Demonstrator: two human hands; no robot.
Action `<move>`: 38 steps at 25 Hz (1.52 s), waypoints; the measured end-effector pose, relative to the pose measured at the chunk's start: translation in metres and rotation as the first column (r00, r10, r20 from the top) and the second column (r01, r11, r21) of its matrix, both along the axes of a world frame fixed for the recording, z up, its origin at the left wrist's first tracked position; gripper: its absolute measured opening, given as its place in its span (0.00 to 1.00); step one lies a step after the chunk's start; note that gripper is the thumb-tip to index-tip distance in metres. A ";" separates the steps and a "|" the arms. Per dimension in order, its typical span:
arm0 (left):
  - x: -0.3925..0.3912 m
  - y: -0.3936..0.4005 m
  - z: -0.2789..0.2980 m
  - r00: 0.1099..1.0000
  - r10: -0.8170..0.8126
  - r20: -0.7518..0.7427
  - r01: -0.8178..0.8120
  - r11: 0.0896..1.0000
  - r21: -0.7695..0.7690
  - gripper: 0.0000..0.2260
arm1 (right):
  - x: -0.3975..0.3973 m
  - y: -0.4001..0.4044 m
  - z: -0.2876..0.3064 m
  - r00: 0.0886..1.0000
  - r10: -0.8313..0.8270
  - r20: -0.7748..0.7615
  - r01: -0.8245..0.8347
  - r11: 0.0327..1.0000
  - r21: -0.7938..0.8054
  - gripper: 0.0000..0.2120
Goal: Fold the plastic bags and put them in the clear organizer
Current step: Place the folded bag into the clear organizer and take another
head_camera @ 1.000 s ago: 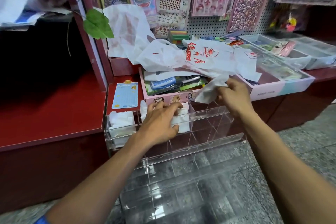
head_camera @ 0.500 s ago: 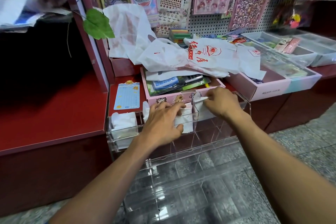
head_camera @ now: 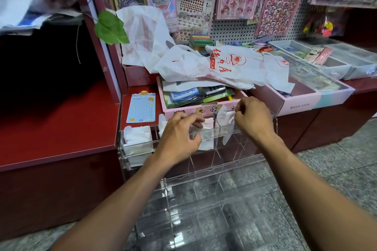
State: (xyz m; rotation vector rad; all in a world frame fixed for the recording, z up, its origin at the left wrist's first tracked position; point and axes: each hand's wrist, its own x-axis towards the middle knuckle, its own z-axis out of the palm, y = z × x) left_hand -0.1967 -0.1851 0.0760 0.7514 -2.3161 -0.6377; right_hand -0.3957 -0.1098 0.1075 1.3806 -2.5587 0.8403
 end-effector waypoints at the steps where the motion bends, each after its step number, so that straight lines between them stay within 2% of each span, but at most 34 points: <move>1: 0.001 0.001 0.001 1.000 0.008 -0.024 -0.008 1.000 0.008 0.15 | 0.002 0.001 0.003 1.000 0.000 -0.010 0.000 1.000 -0.018 0.05; 5: 0.009 0.002 0.013 0.986 0.073 -0.149 -0.064 0.996 0.065 0.11 | 0.018 -0.007 0.018 0.999 0.047 0.022 -0.043 0.986 -0.159 0.04; 8: 0.020 -0.004 0.025 0.947 0.173 -0.272 -0.144 0.982 0.122 0.12 | 0.038 -0.028 0.027 0.991 0.128 -0.027 -0.131 0.963 -0.235 0.06; 9: 0.025 -0.007 0.028 0.932 0.208 -0.298 -0.175 0.976 0.132 0.12 | 0.046 -0.036 0.028 0.983 0.168 -0.067 -0.179 0.961 -0.210 0.07; 11: 0.036 -0.012 0.032 0.910 0.257 -0.324 -0.227 0.965 0.129 0.12 | 0.063 -0.052 0.026 0.951 0.267 -0.155 -0.277 0.960 -0.048 0.13; 13: 0.049 -0.018 0.033 0.903 0.270 -0.335 -0.248 0.963 0.108 0.12 | 0.078 -0.065 0.022 0.929 0.327 -0.176 -0.305 0.942 0.141 0.21; 15: 0.061 -0.023 0.034 0.897 0.274 -0.346 -0.251 0.962 0.109 0.12 | 0.087 -0.073 0.018 0.921 0.348 -0.176 -0.303 0.922 0.241 0.23; 19: 0.075 -0.025 0.037 0.887 0.299 -0.352 -0.264 0.954 0.144 0.14 | 0.093 -0.079 0.016 0.920 0.353 -0.170 -0.318 0.926 0.203 0.24; 24: 0.080 -0.023 0.036 0.885 0.281 -0.372 -0.238 0.958 0.158 0.13 | 0.104 -0.071 0.019 0.930 0.342 -0.134 -0.290 0.908 0.303 0.28; 28: 0.086 -0.019 0.040 0.895 0.284 -0.344 -0.239 0.957 0.166 0.12 | 0.119 -0.072 0.026 0.938 0.306 -0.163 -0.215 0.883 0.418 0.38; 30: 0.088 -0.020 0.045 0.880 0.301 -0.366 -0.239 0.949 0.205 0.12 | 0.126 -0.070 0.026 0.910 0.388 -0.149 -0.327 0.890 0.319 0.39; 32: 0.086 -0.024 0.050 0.824 0.376 -0.423 -0.204 0.895 0.397 0.08 | 0.139 -0.065 0.027 0.840 0.542 -0.041 -0.537 0.839 0.081 0.35; 33: 0.086 -0.025 0.053 0.786 0.437 -0.438 -0.166 0.831 0.530 0.05 | 0.150 -0.062 0.030 0.789 0.611 0.060 -0.609 0.791 -0.049 0.33; 35: 0.086 -0.020 0.059 0.745 0.517 -0.422 -0.049 0.673 0.738 0.04 | 0.167 -0.057 0.038 0.654 0.689 0.314 -0.629 0.725 -0.281 0.27; 37: 0.087 -0.015 0.062 0.755 0.498 -0.426 0.098 0.557 0.825 0.09 | 0.174 -0.049 0.048 0.488 0.702 0.520 -0.565 0.707 -0.424 0.26; 38: 0.087 -0.014 0.064 0.754 0.479 -0.449 0.154 0.536 0.830 0.11 | 0.172 -0.045 0.052 0.441 0.695 0.569 -0.545 0.710 -0.446 0.26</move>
